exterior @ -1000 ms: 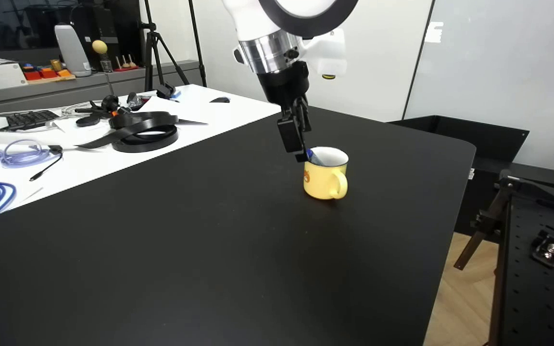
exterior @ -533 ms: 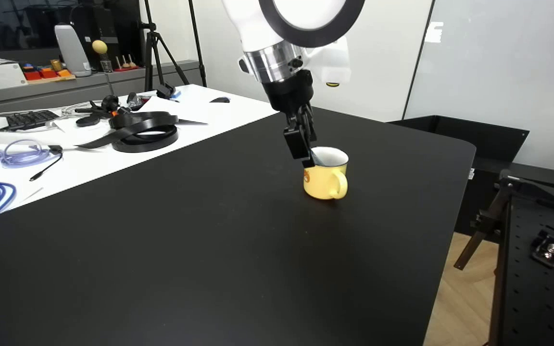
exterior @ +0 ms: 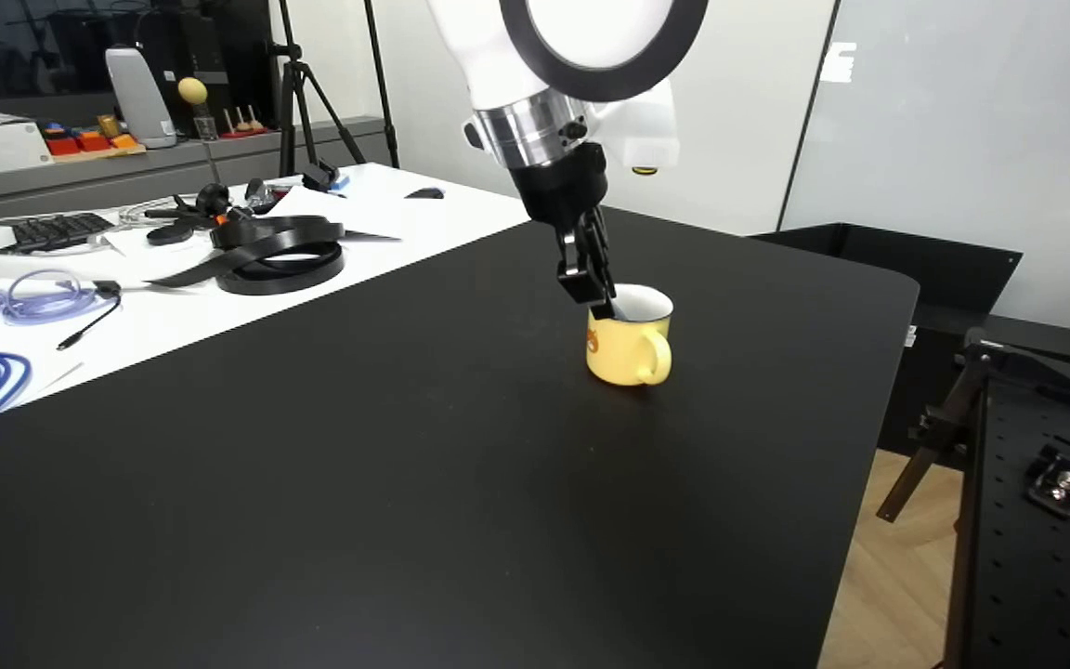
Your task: Take the marker out of the cup, put it on the table then put it back in the cup
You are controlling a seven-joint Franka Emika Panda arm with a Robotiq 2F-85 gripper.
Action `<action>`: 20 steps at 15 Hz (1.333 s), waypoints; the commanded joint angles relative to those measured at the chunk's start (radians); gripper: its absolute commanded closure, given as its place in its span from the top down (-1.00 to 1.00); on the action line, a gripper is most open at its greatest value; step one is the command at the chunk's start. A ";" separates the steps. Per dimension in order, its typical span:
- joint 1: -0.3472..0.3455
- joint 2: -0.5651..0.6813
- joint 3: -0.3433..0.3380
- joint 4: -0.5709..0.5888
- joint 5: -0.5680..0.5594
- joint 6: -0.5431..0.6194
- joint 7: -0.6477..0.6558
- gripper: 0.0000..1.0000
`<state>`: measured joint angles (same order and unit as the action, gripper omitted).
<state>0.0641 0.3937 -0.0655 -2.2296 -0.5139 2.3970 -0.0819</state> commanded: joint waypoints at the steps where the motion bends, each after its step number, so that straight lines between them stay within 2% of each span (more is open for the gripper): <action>1: -0.006 -0.029 -0.009 -0.007 -0.015 -0.004 -0.001 -0.93; 8: 0.004 -0.111 -0.025 -0.022 -0.067 -0.008 0.021 -0.89; 12: 0.005 -0.201 -0.004 -0.017 -0.073 -0.080 0.008 -0.89; 16: 0.002 -0.254 0.053 0.006 0.028 -0.220 -0.063 -0.89; 20: -0.001 -0.236 0.103 0.066 0.235 -0.390 -0.141 -0.89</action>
<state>0.0694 0.1419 0.0097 -2.2162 -0.3858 2.1205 -0.1718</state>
